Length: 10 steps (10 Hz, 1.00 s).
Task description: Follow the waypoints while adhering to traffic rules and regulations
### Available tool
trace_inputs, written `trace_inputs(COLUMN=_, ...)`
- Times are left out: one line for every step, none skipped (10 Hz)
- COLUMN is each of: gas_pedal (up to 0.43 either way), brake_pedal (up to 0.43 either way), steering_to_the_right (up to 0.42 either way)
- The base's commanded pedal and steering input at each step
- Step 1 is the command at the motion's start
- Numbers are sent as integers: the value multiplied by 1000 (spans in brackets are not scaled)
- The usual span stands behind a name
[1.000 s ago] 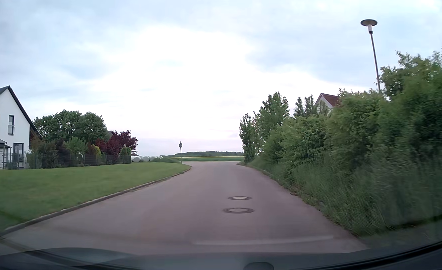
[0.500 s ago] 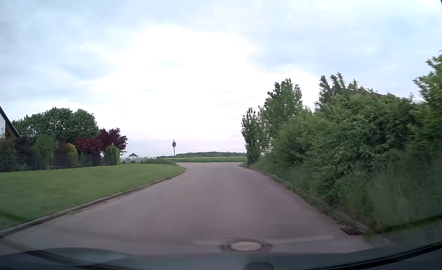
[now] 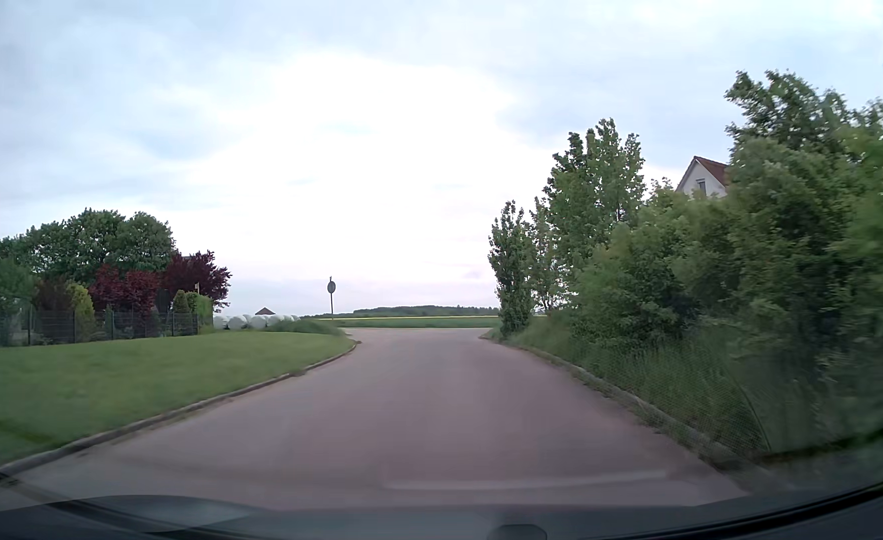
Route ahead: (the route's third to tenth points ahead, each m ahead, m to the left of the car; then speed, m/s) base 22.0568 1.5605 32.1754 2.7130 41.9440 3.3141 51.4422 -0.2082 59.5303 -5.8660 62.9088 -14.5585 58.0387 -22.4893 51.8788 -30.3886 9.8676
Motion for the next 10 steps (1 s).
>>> trace_inputs(gas_pedal=67, brake_pedal=0, steering_to_the_right=-5)
trace_inputs(gas_pedal=67, brake_pedal=0, steering_to_the_right=-5)
trace_inputs(gas_pedal=59, brake_pedal=0, steering_to_the_right=-6)
trace_inputs(gas_pedal=28, brake_pedal=0, steering_to_the_right=-6)
trace_inputs(gas_pedal=28, brake_pedal=0, steering_to_the_right=-7)
trace_inputs(gas_pedal=28, brake_pedal=0, steering_to_the_right=-9)
trace_inputs(gas_pedal=20, brake_pedal=0, steering_to_the_right=-12)
trace_inputs(gas_pedal=8, brake_pedal=0, steering_to_the_right=-14)
trace_inputs(gas_pedal=8, brake_pedal=0, steering_to_the_right=-15)
trace_inputs(gas_pedal=8, brake_pedal=0, steering_to_the_right=-15)
